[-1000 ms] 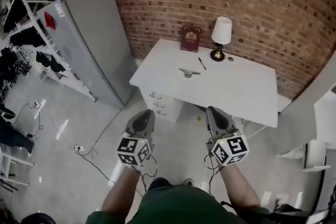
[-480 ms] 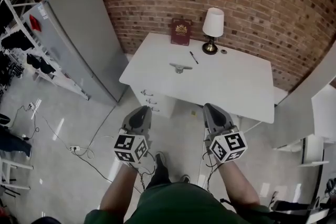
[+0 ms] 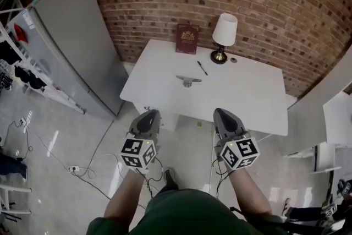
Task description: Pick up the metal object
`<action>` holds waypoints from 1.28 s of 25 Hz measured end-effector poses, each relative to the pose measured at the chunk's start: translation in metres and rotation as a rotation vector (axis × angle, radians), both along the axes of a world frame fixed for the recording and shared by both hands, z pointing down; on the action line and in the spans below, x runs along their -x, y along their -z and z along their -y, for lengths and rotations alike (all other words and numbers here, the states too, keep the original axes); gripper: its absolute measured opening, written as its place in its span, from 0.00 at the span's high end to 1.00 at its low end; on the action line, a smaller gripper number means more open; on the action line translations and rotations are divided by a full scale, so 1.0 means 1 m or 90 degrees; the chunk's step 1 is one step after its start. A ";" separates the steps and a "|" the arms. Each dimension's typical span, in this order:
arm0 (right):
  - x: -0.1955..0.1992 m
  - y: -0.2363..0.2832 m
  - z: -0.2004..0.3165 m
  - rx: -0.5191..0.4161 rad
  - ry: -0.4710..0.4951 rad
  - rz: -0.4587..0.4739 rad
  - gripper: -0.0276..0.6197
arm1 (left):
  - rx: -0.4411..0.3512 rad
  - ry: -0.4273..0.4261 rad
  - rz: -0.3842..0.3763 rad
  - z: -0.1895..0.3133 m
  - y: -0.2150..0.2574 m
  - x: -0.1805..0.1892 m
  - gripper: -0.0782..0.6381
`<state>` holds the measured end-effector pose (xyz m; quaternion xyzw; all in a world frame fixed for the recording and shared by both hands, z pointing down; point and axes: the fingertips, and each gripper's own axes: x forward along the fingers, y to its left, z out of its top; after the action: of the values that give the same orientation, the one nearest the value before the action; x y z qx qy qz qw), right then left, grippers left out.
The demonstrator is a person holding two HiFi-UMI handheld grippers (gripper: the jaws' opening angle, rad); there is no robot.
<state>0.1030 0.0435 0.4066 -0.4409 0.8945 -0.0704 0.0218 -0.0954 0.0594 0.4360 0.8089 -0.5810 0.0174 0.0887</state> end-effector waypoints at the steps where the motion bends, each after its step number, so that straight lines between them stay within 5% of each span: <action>1: 0.005 0.002 0.007 0.000 -0.007 -0.004 0.95 | 0.000 -0.009 -0.005 0.010 -0.001 0.005 0.85; 11: 0.038 0.002 0.058 0.019 -0.086 -0.051 0.95 | 0.018 -0.090 -0.037 0.081 -0.024 0.038 0.85; 22: 0.046 -0.018 0.104 0.045 -0.096 -0.059 0.95 | 0.044 -0.084 -0.035 0.128 -0.053 0.052 0.85; 25: 0.049 -0.027 0.123 0.044 -0.080 -0.058 0.95 | 0.035 -0.076 0.025 0.136 -0.058 0.051 0.85; 29: 0.052 -0.032 0.158 0.018 -0.049 -0.088 0.95 | -0.007 -0.057 0.172 0.155 -0.059 0.050 0.85; 32: 0.050 -0.037 0.184 0.017 -0.021 -0.088 0.95 | -0.008 -0.050 0.211 0.175 -0.061 0.040 0.85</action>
<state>0.0530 -0.1401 0.4437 -0.4600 0.8853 -0.0514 -0.0451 -0.1356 -0.1154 0.4970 0.8174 -0.5558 0.1507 -0.0141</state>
